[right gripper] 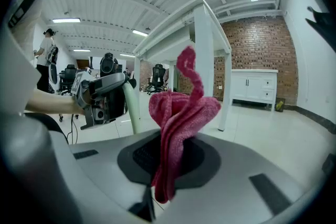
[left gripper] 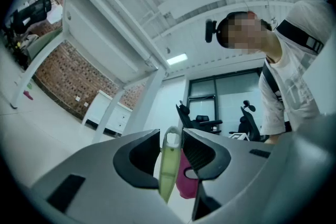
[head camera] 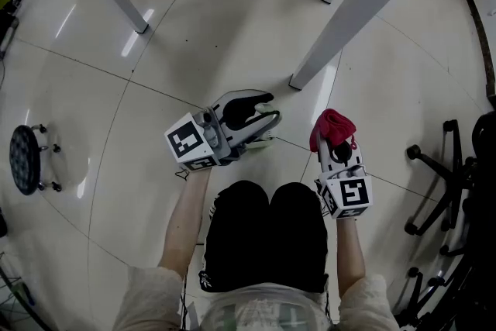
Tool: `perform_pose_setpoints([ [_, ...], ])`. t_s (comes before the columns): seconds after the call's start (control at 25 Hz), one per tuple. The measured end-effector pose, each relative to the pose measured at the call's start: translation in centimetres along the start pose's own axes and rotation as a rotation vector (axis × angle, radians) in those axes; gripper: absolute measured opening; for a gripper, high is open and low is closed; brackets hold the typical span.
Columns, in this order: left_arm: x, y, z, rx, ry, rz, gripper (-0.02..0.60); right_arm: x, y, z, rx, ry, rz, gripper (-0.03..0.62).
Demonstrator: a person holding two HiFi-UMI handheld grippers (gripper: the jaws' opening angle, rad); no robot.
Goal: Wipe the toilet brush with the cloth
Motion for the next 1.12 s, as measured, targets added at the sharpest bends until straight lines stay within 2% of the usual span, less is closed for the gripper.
perform_pose_setpoints([
  [0.08,-0.1,-0.8,-0.1,-0.001,-0.091,-0.035,0.112,0.1,0.0,0.0,0.026,-0.002,0.0,0.032],
  [0.16,-1.1,-2.1,-0.5,0.01,-0.216,-0.084,0.112,0.3,-0.5,0.4,0.048,0.002,-0.005,0.032],
  [0.2,-1.9,-2.9,-0.8,0.015,-0.308,-0.118,0.112,0.4,-0.9,0.7,0.046,0.012,-0.012,0.032],
  [0.28,-4.2,-3.8,-1.7,0.026,-0.56,-0.19,0.112,0.9,-2.2,1.2,0.003,0.058,-0.031,0.032],
  [0.32,-5.3,-3.6,-2.2,0.031,-0.698,-0.205,0.112,1.2,-2.9,1.5,-0.018,0.084,-0.045,0.032],
  [0.4,-6.8,-2.5,-3.0,0.025,-0.934,-0.175,0.109,1.8,-4.2,1.8,0.002,0.114,-0.092,0.032],
  [0.48,-7.6,-1.3,-3.6,0.009,-1.087,-0.132,0.005,2.2,-5.2,2.0,0.118,0.118,-0.158,0.032],
  [0.52,-7.7,-1.0,-3.8,0.018,-1.119,-0.118,0.005,2.4,-5.4,2.0,0.193,0.114,-0.186,0.032],
  [0.6,-7.2,-0.8,-3.9,0.063,-1.115,-0.077,0.005,2.9,-5.0,2.3,0.292,0.106,-0.202,0.032],
  [0.84,-4.9,-1.1,-4.2,0.157,-1.015,0.044,0.005,3.6,-3.9,2.4,0.304,0.116,-0.145,0.032],
  [0.96,-4.5,-1.2,-4.4,0.184,-1.003,0.061,0.005,3.9,-3.8,2.5,0.286,0.103,-0.133,0.032],
  [1.12,-4.6,-1.0,-4.3,0.177,-1.013,0.072,0.005,4.3,-3.9,3.1,0.235,0.08,-0.116,0.032],
])
Point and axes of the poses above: the fingertips, and each gripper's own axes: x forward along the fingers, z to its left, y out of its underside, the point moved 9 cm from there along -x, backward along the fingers, and after that the axes turned 7 degrees about x, right-handed, at the moved point
